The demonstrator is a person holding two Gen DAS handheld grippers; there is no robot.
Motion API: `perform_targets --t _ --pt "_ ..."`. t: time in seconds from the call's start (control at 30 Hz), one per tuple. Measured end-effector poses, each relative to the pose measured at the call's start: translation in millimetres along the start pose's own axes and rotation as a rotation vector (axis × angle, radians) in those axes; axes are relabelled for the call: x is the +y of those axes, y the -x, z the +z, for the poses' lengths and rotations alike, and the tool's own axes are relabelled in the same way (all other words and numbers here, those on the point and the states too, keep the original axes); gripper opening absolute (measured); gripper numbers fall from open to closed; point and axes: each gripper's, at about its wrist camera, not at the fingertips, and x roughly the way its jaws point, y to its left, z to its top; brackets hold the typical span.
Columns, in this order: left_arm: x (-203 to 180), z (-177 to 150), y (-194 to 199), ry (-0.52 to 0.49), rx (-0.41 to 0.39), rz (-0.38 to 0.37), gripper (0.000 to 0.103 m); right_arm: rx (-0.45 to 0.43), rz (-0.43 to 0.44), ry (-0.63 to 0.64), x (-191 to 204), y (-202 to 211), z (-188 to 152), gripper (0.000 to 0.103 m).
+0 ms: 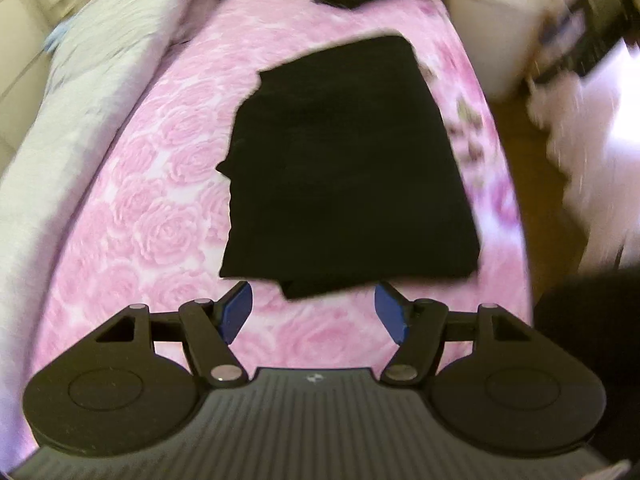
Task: Fold clothes
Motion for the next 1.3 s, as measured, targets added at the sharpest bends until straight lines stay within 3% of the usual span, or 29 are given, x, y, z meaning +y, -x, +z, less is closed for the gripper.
perform_targets --t 0.1,0.3,0.4,0.6,0.7,0.77,0.83,0.9,0.97,1.03,1.07,1.1,1.3 --pt "-16 -16 -21 -0.168 0.005 0.009 0.067 -0.005 -0.016 0.13 24 -10 -4 0.075" --pt "-38 -40 -82 -0.415 -0.037 0.022 0.067 -0.114 -0.069 0.645 123 -63 -47 0.075" --pt "-37 -49 -107 -0.457 -0.063 0.038 0.067 -0.167 -0.126 0.861 159 -97 -69 0.075" --pt "-28 -62 -139 -0.476 -0.111 0.046 0.071 -0.261 -0.206 1.035 178 -147 -81 0.075" --pt "-27 -68 -151 -0.528 -0.144 0.067 0.072 -0.288 -0.169 1.011 173 -152 -73 0.072" --pt "-27 -70 -157 -0.574 -0.169 0.09 0.075 -0.289 -0.092 0.92 159 -145 -61 0.035" --pt "-30 -70 -162 -0.638 -0.204 0.119 0.075 -0.289 -0.013 0.824 144 -136 -48 0.018" --pt "-34 -69 -167 -0.725 -0.224 0.146 0.075 -0.292 0.018 0.778 134 -124 -36 0.014" --pt "-31 -64 -162 -0.735 -0.218 0.144 0.075 -0.295 0.042 0.737 124 -111 -25 0.013" --pt "-27 -59 -157 -0.74 -0.211 0.14 0.061 -0.305 0.053 0.712 117 -99 -18 0.013" --pt "-25 -56 -154 -0.742 -0.208 0.138 0.035 -0.306 0.056 0.704 115 -94 -15 0.013" --pt "-23 -54 -151 -0.745 -0.204 0.136 0.018 -0.307 0.058 0.697 113 -88 -11 0.013" --pt "-11 -39 -136 -0.759 -0.183 0.124 0.008 -0.292 0.078 0.705 115 -62 0 0.012"
